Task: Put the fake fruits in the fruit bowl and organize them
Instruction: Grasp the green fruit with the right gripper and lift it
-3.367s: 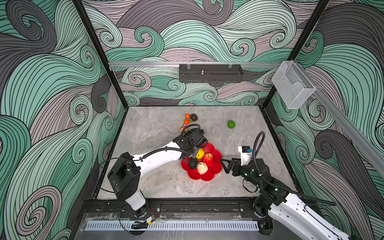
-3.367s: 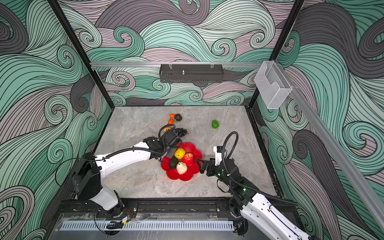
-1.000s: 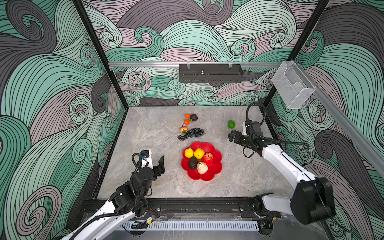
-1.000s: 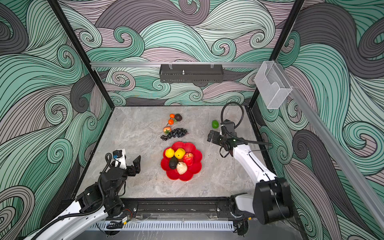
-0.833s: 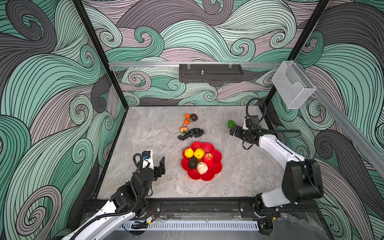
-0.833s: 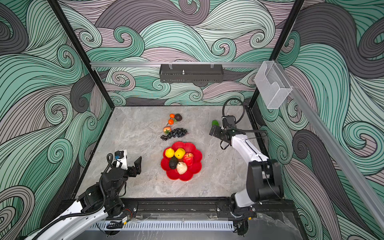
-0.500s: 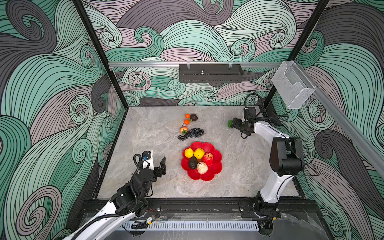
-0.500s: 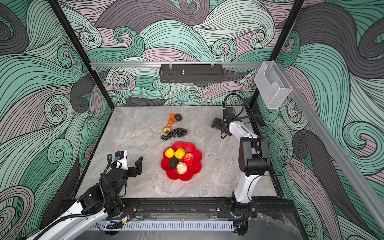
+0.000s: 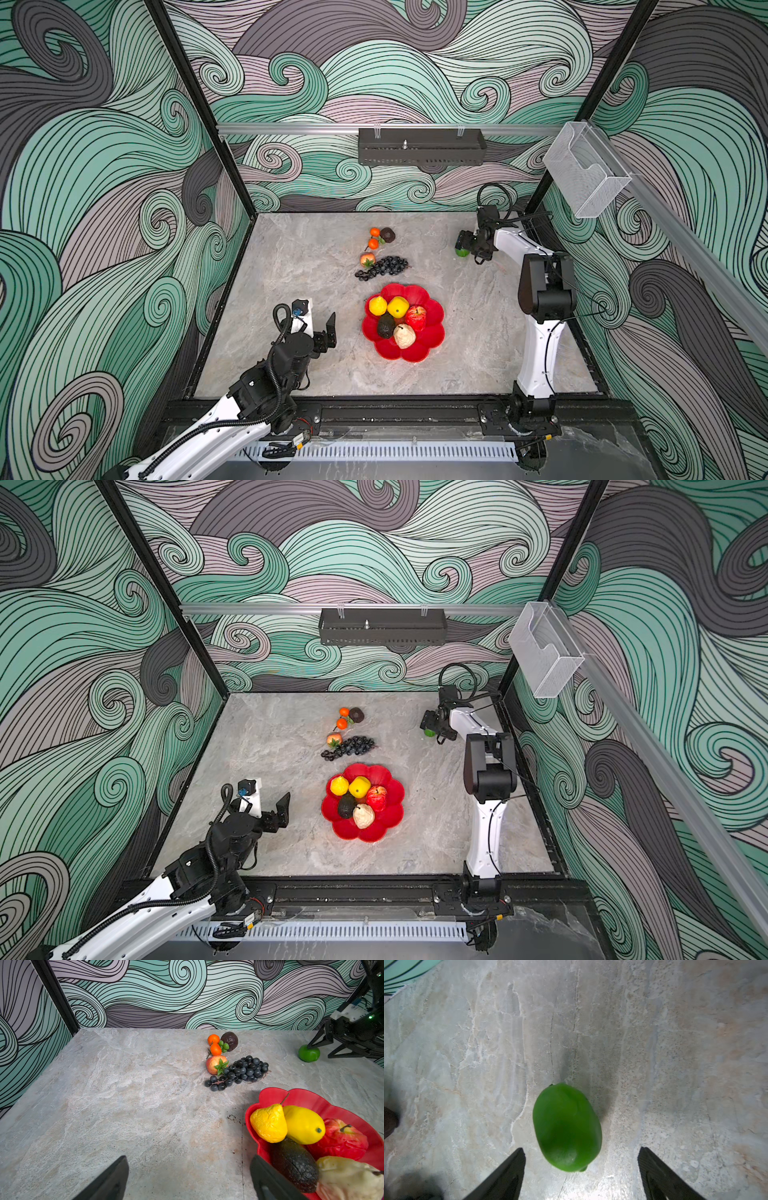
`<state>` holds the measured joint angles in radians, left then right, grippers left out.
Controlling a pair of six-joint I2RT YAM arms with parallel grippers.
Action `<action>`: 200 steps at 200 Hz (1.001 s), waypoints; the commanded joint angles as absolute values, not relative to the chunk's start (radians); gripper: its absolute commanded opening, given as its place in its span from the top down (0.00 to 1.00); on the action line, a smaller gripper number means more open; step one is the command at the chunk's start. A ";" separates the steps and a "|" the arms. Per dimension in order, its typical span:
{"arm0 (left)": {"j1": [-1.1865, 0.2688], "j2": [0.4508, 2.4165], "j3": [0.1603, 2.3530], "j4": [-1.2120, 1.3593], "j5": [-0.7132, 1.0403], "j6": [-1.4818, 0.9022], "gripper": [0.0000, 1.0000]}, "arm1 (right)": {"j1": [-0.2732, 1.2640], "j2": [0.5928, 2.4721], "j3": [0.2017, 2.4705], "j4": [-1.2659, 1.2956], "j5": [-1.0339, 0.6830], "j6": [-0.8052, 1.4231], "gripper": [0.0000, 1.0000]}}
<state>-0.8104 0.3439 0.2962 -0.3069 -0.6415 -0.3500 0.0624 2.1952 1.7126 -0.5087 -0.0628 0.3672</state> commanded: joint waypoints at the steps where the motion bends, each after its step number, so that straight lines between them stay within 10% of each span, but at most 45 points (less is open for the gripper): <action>1: -0.801 0.366 0.302 -0.264 -0.641 -0.337 0.07 | 0.061 2.241 1.777 -0.557 -0.087 0.345 0.20; 108: -0.793 0.406 0.302 -0.242 -0.638 -0.334 0.07 | 0.063 2.316 1.856 -0.588 -0.143 0.336 0.46; 200: -0.790 0.417 0.310 -0.240 -0.610 -0.335 0.07 | 0.110 1.998 1.496 -0.418 -0.231 0.389 0.51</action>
<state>-0.8013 0.4053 0.2962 -0.2592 -0.6308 -0.3428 0.0830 2.1223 1.5970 -0.4923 -0.1734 0.3576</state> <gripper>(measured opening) 0.935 0.494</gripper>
